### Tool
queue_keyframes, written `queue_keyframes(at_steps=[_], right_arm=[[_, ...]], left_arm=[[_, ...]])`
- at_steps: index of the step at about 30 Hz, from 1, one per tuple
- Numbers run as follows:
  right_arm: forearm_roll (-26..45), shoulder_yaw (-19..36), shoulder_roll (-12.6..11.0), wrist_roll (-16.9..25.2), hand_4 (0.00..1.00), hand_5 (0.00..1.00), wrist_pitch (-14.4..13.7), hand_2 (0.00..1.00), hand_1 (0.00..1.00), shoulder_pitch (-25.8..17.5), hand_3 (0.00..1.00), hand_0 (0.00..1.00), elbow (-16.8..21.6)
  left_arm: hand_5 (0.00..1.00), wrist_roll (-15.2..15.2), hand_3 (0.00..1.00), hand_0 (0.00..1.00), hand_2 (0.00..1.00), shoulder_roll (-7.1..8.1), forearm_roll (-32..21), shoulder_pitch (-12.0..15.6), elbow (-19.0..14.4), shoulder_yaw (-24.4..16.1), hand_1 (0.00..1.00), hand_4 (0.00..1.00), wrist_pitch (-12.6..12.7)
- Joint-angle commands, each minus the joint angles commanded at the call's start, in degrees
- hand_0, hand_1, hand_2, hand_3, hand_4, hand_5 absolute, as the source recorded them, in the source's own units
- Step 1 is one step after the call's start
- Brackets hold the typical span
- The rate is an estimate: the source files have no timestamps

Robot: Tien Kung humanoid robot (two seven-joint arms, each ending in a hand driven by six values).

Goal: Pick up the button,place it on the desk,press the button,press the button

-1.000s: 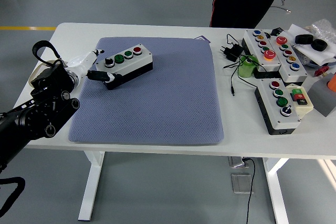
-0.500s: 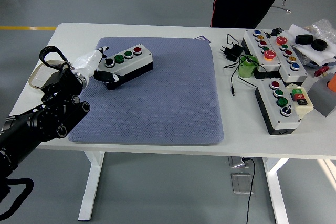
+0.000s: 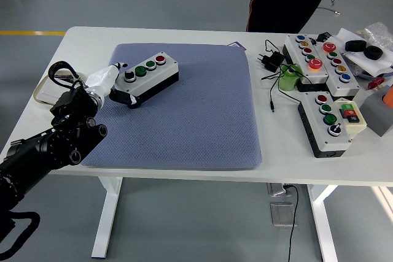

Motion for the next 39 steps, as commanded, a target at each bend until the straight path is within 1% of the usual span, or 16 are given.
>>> queue_keyframes(at_steps=[1, 6, 7, 9, 12, 13, 18, 19, 24, 25, 30, 31, 34, 37, 38, 39], right_arm=[[-0.1, 0.07, 0.01, -0.01, 0.26, 0.369, 0.01, 0.549, 0.508, 0.0, 0.59, 0.645, 0.0], [-0.41, 0.24, 0.07, -0.03, 0.26, 0.369, 0.03, 0.549, 0.508, -0.01, 0.59, 0.645, 0.0], [-0.43, 0.28, 0.08, -0.03, 0.26, 0.369, 0.02, 0.549, 0.509, -0.04, 0.591, 0.646, 0.0], [-0.44, 0.3, 0.09, -0.03, 0.26, 0.369, 0.01, 0.549, 0.509, -0.06, 0.591, 0.646, 0.0], [-0.36, 0.31, 0.11, 0.04, 0.26, 0.369, 0.03, 0.549, 0.509, 0.09, 0.591, 0.646, 0.0], [-0.36, 0.35, 0.12, 0.05, 0.258, 0.366, 0.02, 0.549, 0.508, 0.13, 0.591, 0.645, 0.0], [-0.55, 0.66, 0.14, 0.11, 0.258, 0.366, 0.02, 0.549, 0.508, 0.13, 0.591, 0.645, 0.0], [-0.55, 0.66, 0.14, 0.11, 0.258, 0.367, 0.03, 0.549, 0.508, 0.11, 0.59, 0.646, 0.0], [-0.4, 0.53, 0.11, 0.15, 0.258, 0.367, 0.07, 0.549, 0.508, 0.14, 0.59, 0.646, 0.0], [-0.39, 0.54, 0.09, 0.16, 0.258, 0.366, 0.08, 0.549, 0.508, 0.21, 0.59, 0.645, 0.0], [0.0, 0.38, 0.06, 0.25, 0.258, 0.366, 0.09, 0.549, 0.508, 0.46, 0.59, 0.645, 0.0], [0.03, 0.36, 0.06, 0.25, 0.257, 0.366, 0.09, 0.549, 0.508, 0.47, 0.59, 0.645, 0.0], [0.13, 0.32, 0.03, 0.28, 0.257, 0.366, 0.1, 0.549, 0.508, 0.44, 0.59, 0.645, 0.0], [0.12, 0.27, 0.0, 0.26, 0.257, 0.366, 0.12, 0.549, 0.508, 0.38, 0.59, 0.645, 0.0], [0.14, 0.25, -0.01, 0.26, 0.257, 0.366, 0.12, 0.549, 0.508, 0.36, 0.59, 0.645, 0.0], [0.15, 0.25, -0.01, 0.26, 0.257, 0.366, 0.12, 0.549, 0.508, 0.35, 0.59, 0.645, 0.0]], left_arm=[[0.283, -0.06, 0.611, 0.34, 0.523, -0.03, -0.12, 0.07, -0.05, 0.07, 0.522, 0.933, 0.39], [0.283, -0.48, 0.611, 0.34, 0.523, -0.13, -1.44, 0.38, -0.18, 0.21, 0.522, 0.933, 3.26], [0.282, -0.51, 0.462, 0.175, 0.359, -0.19, -1.89, 0.48, -0.18, 0.3, 0.366, 0.844, 3.95], [0.282, -0.53, 0.462, 0.175, 0.359, -0.23, -2.14, 0.53, -0.18, 0.34, 0.366, 0.844, 4.32], [0.282, -0.67, 0.462, 0.175, 0.359, -0.27, -3.34, 0.74, -0.12, 0.56, 0.366, 0.844, 5.62], [0.283, -0.71, 0.424, 0.071, 0.274, -0.25, -3.49, 0.74, -0.13, 0.58, 0.274, 0.773, 5.72], [0.283, -0.71, 0.424, 0.071, 0.274, -0.36, -4.34, 1.01, 0.02, 0.78, 0.274, 0.773, 5.91], [0.267, -0.74, 0.411, 0.055, 0.257, -0.37, -4.47, 1.07, 0.03, 0.8, 0.247, 0.745, 6.01], [0.267, -1.9, 0.411, 0.055, 0.257, -0.3, -6.04, 1.24, 0.35, 0.91, 0.247, 0.745, 6.77], [0.097, -2.5, 0.308, 0.024, 0.118, -0.29, -6.47, 1.24, 0.56, 0.89, 0.087, 0.724, 7.15], [0.097, -5.22, 0.308, 0.024, 0.118, -0.1, -7.79, 1.25, 0.8, 0.59, 0.087, 0.724, 9.11], [0.002, -5.46, 0.206, 0.019, 0.077, -0.08, -7.89, 1.26, 0.81, 0.57, 0.046, 0.455, 9.27], [0.002, -7.38, 0.206, 0.019, 0.077, 0.0, -8.71, 1.39, 0.77, 0.33, 0.046, 0.455, 10.52], [0.002, -7.75, 0.206, 0.019, 0.077, 0.06, -8.88, 1.45, 0.96, 0.24, 0.046, 0.455, 10.01], [0.002, -7.71, 0.179, 0.011, 0.056, 0.07, -8.84, 1.47, 1.02, 0.25, 0.019, 0.394, 9.77], [0.002, -7.7, 0.179, 0.011, 0.056, 0.08, -8.86, 1.49, 1.06, 0.29, 0.019, 0.394, 9.51]])
